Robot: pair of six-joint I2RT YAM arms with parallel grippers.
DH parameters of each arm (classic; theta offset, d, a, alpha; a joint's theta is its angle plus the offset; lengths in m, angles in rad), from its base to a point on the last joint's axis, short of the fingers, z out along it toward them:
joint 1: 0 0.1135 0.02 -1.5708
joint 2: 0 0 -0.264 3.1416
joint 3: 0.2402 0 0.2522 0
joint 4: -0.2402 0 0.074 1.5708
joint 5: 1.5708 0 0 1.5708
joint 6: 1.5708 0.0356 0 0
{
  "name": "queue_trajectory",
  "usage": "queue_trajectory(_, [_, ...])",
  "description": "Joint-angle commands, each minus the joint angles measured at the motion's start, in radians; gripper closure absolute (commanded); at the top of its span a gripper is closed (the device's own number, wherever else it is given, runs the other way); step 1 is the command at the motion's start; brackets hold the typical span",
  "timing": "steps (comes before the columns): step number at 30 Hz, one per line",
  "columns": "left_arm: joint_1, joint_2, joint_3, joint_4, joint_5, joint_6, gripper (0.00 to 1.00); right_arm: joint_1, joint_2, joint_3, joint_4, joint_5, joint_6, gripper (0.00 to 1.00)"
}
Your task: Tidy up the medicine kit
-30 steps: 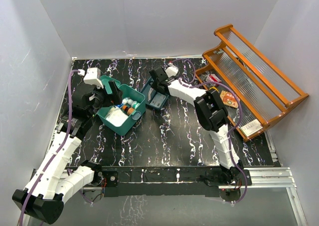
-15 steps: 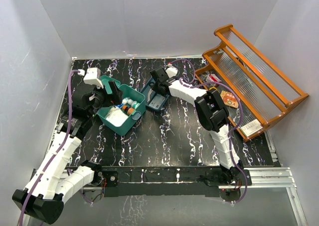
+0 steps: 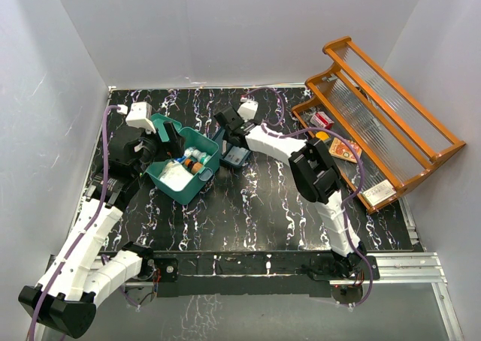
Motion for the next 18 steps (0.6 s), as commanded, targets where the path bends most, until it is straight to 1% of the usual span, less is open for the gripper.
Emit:
queue_trajectory(1, [0.003,-0.013,0.015,0.017,-0.012,-0.001,0.07,0.012,-0.064,0.038,-0.005,0.035,0.014,0.68])
queue_trajectory(6, [0.003,-0.012,0.018,0.014,-0.011,-0.001,0.07,0.012,-0.015,0.047,-0.015,-0.025,0.046,0.72])
queue_trajectory(11, [0.003,-0.015,0.017,0.008,-0.014,0.0,0.07,0.009,0.015,0.068,-0.024,-0.028,0.046,0.76])
queue_trajectory(18, [0.003,-0.015,0.018,0.01,-0.014,-0.001,0.07,-0.005,0.037,0.079,-0.028,-0.046,0.041,0.77])
